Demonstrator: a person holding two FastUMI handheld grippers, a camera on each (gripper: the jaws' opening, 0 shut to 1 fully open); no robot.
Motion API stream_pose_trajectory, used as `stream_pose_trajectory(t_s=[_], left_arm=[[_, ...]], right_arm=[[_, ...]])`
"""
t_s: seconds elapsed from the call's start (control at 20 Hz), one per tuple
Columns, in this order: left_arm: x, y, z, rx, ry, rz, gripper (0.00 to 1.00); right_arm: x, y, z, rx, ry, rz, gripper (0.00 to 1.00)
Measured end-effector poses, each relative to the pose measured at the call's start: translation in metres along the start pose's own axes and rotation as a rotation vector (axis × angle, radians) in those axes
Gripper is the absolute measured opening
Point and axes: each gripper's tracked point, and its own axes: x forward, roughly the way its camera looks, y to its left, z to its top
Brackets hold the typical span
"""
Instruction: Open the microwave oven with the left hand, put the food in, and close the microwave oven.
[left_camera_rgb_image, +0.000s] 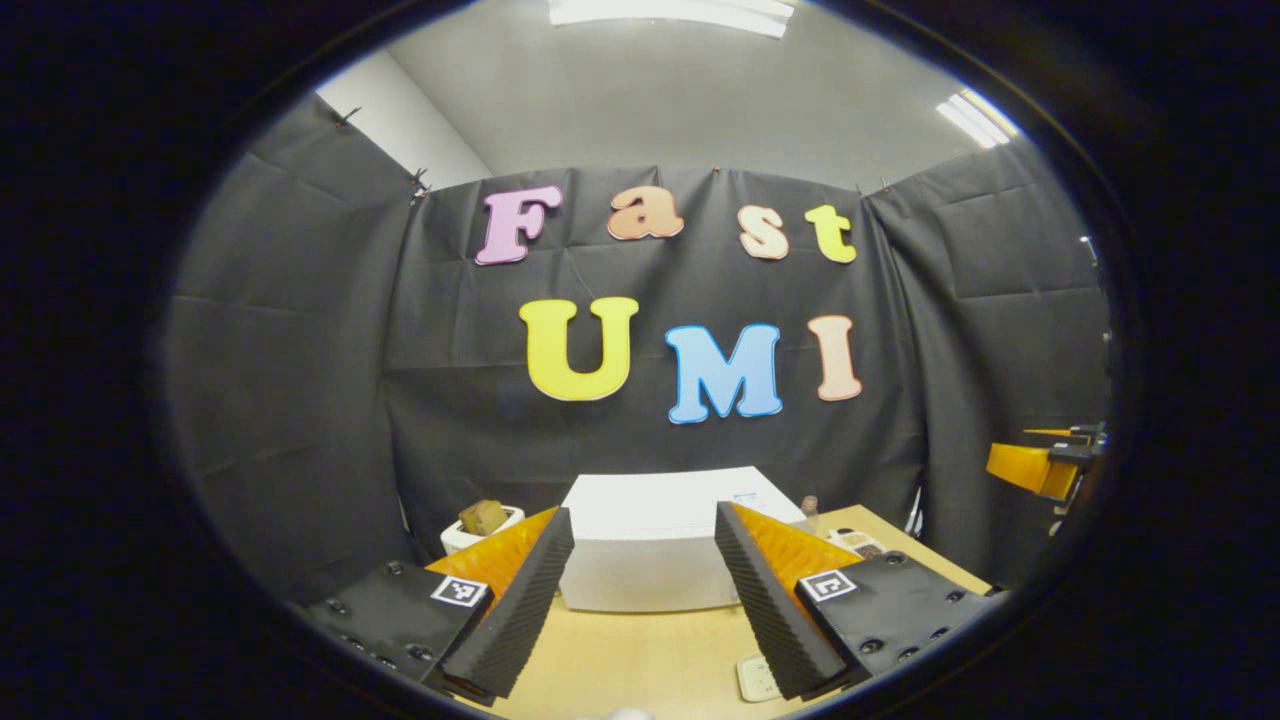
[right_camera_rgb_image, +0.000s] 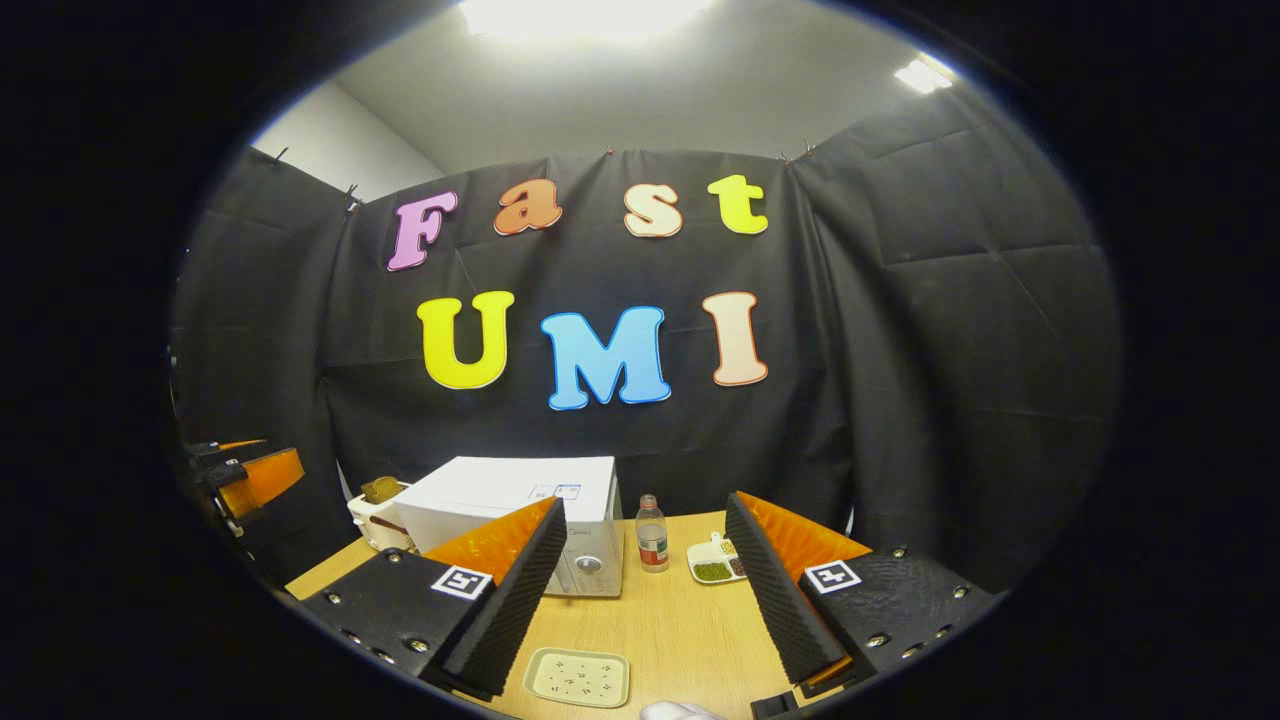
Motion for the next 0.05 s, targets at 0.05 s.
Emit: stream_pose_trajectory(t_s=[0.05], left_arm=[[-0.0008, -0.0002, -0.0016, -0.009, 0.003, -0.002, 0.95]], right_arm=[[-0.0008, 0.0003, 0.0017, -0.011, -0.006, -0.001, 0.98]])
